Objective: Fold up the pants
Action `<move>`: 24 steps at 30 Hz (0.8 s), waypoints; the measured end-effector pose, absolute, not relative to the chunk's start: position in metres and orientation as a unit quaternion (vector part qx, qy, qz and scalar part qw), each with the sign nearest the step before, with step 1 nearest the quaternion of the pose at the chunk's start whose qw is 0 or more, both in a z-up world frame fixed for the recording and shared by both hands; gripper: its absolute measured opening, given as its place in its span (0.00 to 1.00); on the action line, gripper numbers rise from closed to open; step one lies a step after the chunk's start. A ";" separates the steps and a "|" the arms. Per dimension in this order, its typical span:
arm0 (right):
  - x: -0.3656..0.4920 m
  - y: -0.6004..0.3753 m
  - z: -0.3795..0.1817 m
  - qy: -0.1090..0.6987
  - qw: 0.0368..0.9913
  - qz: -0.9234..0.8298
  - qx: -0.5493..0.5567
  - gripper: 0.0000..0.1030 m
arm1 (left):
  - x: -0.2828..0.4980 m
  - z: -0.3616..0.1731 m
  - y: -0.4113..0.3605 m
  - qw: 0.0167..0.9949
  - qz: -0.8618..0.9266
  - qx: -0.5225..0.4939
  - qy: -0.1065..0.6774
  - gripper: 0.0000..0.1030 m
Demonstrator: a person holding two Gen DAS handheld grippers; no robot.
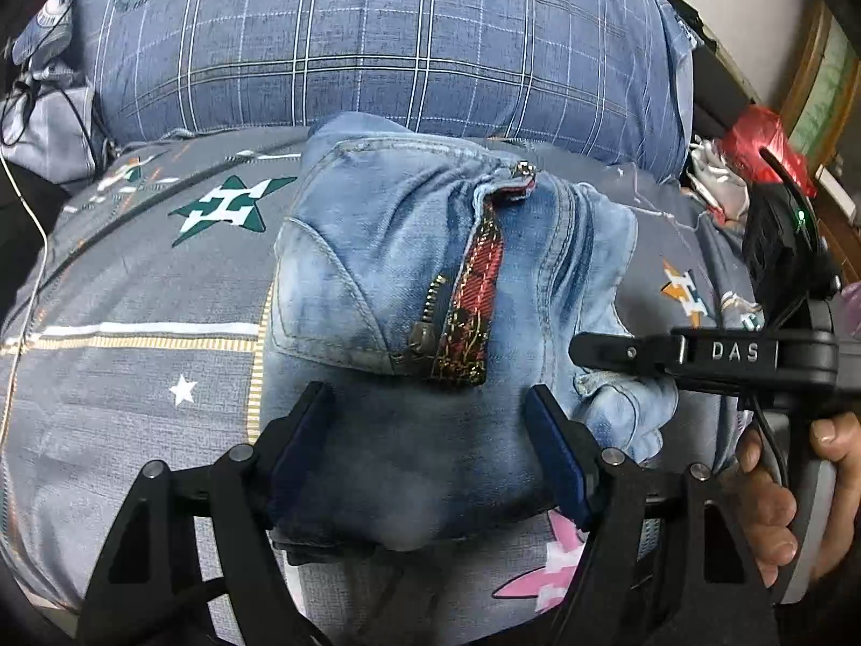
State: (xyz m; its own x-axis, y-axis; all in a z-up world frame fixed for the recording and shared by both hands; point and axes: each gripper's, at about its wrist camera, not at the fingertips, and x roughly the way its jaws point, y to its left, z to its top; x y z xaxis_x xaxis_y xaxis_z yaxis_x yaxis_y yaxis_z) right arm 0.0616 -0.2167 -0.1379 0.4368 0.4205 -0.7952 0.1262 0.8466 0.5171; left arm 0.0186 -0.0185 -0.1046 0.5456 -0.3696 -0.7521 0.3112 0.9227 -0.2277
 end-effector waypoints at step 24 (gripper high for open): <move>0.097 -0.255 -0.139 0.542 0.752 0.110 0.358 0.81 | 0.120 -0.126 0.052 0.731 -0.235 -0.295 0.568 0.80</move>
State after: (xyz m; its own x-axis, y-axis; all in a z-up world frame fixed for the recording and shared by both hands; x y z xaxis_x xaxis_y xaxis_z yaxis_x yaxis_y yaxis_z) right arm 0.0965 -0.2555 -0.1391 0.3872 0.5541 -0.7370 0.2217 0.7199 0.6577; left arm 0.1202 0.0524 -0.1264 0.2435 -0.6791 -0.6924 0.0099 0.7156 -0.6984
